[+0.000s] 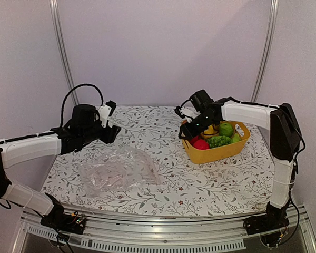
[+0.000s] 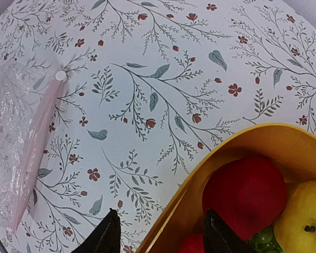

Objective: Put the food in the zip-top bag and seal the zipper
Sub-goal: Adjust the bin at the center of the board.

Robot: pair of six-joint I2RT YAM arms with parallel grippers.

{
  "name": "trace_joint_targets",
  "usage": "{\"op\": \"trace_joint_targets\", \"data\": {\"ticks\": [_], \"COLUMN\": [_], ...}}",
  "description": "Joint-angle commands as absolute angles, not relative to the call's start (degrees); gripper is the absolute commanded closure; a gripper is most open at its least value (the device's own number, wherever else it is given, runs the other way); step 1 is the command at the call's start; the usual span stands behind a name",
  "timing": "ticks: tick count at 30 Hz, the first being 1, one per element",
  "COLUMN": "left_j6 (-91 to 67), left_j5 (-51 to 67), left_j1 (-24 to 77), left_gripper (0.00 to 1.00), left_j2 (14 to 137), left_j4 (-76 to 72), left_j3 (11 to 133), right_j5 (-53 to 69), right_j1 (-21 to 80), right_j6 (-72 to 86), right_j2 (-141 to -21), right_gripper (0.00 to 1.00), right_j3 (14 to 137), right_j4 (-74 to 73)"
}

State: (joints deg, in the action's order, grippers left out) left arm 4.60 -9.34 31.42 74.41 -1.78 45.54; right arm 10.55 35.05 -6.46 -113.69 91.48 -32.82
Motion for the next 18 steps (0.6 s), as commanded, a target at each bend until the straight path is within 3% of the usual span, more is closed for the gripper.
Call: {"op": "trace_joint_targets", "data": {"ticks": [1,7,12,18], "left_j6": [4.7,4.8,4.5,3.9], "left_j5": [-8.5,-8.1,-7.9,-7.5], "left_j1": [32.4,32.8,32.9,33.3], "left_gripper": [0.32,0.32,0.31,0.31], "left_j2": [75.3,74.6,74.3,74.3], "left_j4": [-0.2,-0.2,-0.2,-0.2], "left_j3": [47.5,47.5,47.5,47.6], "right_j5": [7.9,6.5,9.8,11.9], "right_j1": [36.7,38.4,38.5,38.6], "right_j6": [-6.6,-9.1,-12.9,-19.7], "right_j2": [-116.0,-114.2,-109.9,-101.1], "right_gripper": [0.53,0.78,0.83,1.00], "right_j3": [93.4,92.3,86.4,75.1], "right_j4": [-35.9,-36.0,-36.2,-38.2]}}
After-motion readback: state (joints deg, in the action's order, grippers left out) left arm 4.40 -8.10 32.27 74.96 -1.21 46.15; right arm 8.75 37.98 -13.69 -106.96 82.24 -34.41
